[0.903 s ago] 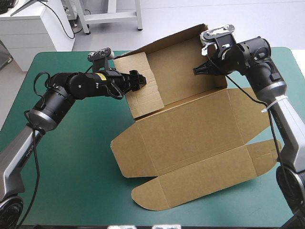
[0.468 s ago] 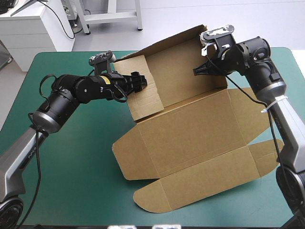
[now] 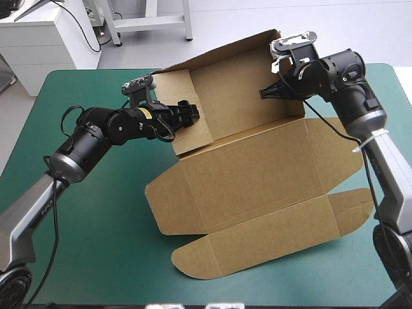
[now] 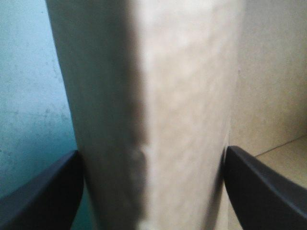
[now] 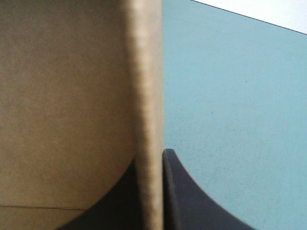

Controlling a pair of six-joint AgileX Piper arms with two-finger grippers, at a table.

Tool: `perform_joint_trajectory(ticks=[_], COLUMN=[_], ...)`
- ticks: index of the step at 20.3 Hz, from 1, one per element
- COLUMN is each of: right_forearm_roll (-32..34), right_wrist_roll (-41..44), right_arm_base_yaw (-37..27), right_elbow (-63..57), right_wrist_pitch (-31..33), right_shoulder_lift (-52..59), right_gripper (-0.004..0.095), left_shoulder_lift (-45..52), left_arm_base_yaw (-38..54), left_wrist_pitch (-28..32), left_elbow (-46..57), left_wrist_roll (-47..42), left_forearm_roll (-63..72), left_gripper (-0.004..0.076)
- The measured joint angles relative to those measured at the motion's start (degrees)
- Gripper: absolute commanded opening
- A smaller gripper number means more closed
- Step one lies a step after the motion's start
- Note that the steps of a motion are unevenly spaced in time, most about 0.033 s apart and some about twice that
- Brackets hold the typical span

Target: Fold the box

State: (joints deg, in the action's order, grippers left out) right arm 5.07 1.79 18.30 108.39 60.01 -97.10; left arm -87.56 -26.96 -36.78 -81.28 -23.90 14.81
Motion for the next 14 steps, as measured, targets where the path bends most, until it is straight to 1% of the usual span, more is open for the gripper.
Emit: perform_joint_trajectory(ticks=[1,3,4,5,6,7,14], right_forearm_roll=[0.1,0.3,0.4,0.8,1.2,1.9,2.9], right_wrist_roll=[0.1,0.1,0.1,0.1,0.2,0.2,2.2], right_arm_base_yaw=[0.0,0.1,0.1,0.1,0.1,0.0,0.1], right_elbow=[0.0,0.0,0.0,0.1,0.1,0.1,0.1], right_wrist_pitch=[0.0,0.0,0.0,0.0,0.0,0.0,0.7], right_shoulder_lift=[0.0,0.0,0.0,0.1,0.1,0.1,0.1], right_gripper=[-0.0013,-0.0013,-0.0013,-0.0013,-0.0013,-0.0013,-0.0013], left_shoulder_lift=[0.0,0.0,0.0,0.0,0.0,0.0,-1.1], left_arm_base_yaw=[0.0,0.0,0.0,0.0,0.0,0.1,0.1], left_wrist_pitch=[0.1,0.2,0.2,0.3,0.3,0.3,0.8], left_elbow=[0.0,0.0,0.0,0.0,0.1,0.4,0.0], left_wrist_roll=[0.0,-0.1,-0.2,-0.5,-0.5,-0.5,-1.9], left_forearm_roll=[0.0,-0.3,-0.5,-1.1,-1.5,-2.2,-6.1], left_gripper=[0.053,0.0426,0.0285,0.0166,-0.0011,-0.0001,-0.0008])
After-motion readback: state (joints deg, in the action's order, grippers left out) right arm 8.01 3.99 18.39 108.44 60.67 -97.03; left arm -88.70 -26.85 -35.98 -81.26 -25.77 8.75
